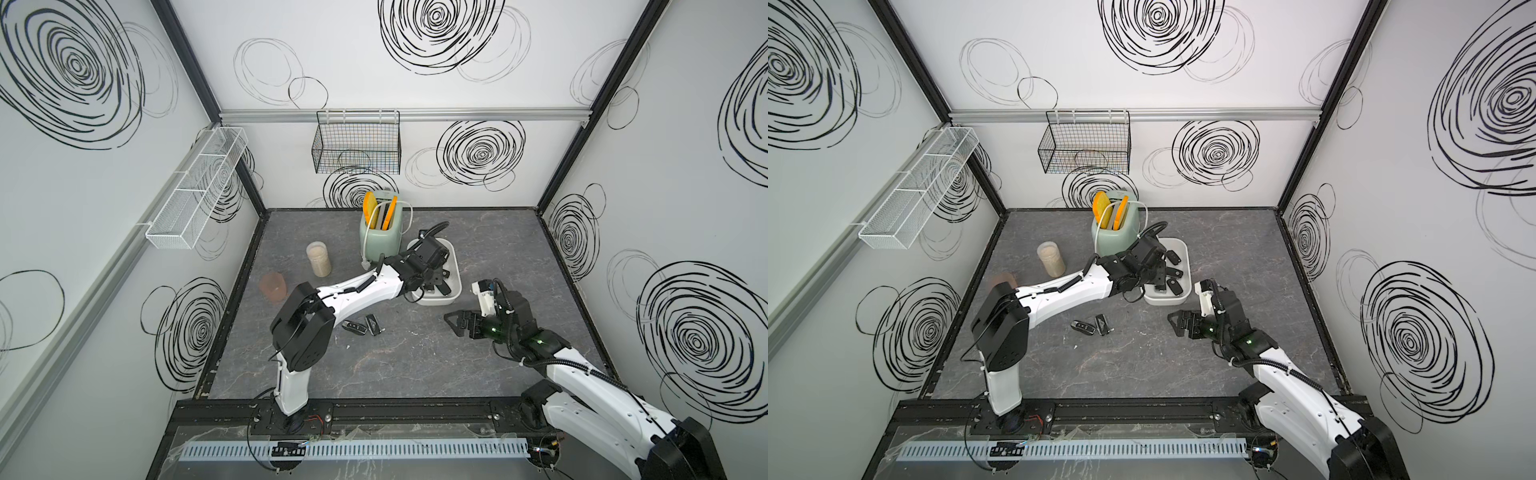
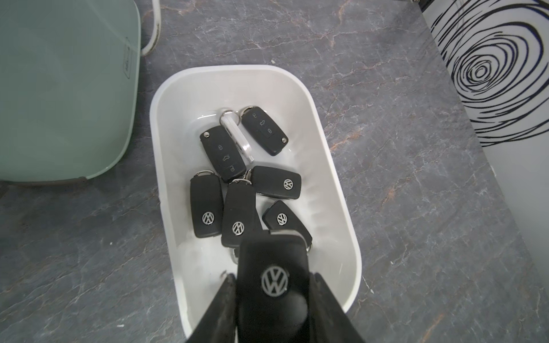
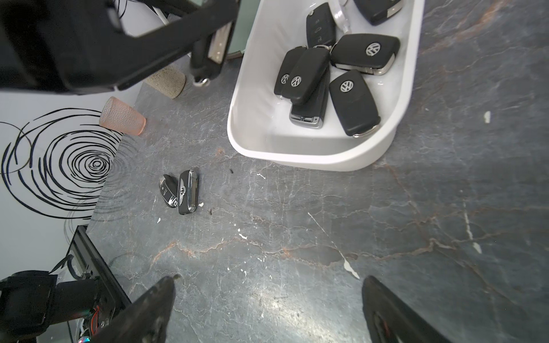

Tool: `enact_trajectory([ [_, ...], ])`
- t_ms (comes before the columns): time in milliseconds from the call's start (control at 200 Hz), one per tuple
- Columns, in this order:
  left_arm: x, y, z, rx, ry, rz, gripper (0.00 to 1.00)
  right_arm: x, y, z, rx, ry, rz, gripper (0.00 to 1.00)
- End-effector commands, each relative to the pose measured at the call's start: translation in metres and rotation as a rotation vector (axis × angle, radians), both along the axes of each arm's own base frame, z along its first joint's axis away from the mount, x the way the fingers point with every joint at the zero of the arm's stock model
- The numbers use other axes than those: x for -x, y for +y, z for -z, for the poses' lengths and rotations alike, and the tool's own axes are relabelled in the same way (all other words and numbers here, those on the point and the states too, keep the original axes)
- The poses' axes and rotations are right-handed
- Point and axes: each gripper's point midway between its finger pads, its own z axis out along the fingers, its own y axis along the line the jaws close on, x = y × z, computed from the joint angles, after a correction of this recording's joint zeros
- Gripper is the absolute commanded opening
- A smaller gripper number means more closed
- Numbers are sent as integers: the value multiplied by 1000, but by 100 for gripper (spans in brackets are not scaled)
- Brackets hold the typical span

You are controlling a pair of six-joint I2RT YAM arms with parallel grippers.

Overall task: Place the car key into the storage box
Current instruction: Place the car key in the storage box.

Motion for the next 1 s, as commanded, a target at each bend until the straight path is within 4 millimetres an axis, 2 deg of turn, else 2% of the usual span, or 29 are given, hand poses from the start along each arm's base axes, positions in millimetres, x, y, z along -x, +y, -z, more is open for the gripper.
enact_trajectory([
  [0, -17, -4, -4, 17, -3, 18, 31, -5, -3, -9, 1, -24, 19, 99],
  [330, -62, -1, 37, -17, 54, -29, 31, -5, -5, -9, 3, -20, 24, 99],
  [530, -79, 0, 59, -89, 71, -35, 32, -5, -7, -11, 7, -23, 31, 99],
  [780, -84, 6, 86, -138, 101, -54, 33, -6, -13, -9, 19, -23, 46, 99],
  [875, -85, 9, 92, -146, 110, -59, 34, -8, -14, -9, 27, -24, 52, 99],
  [995, -86, 9, 95, -136, 120, -59, 39, -17, -25, -4, 77, -5, 115, 99],
])
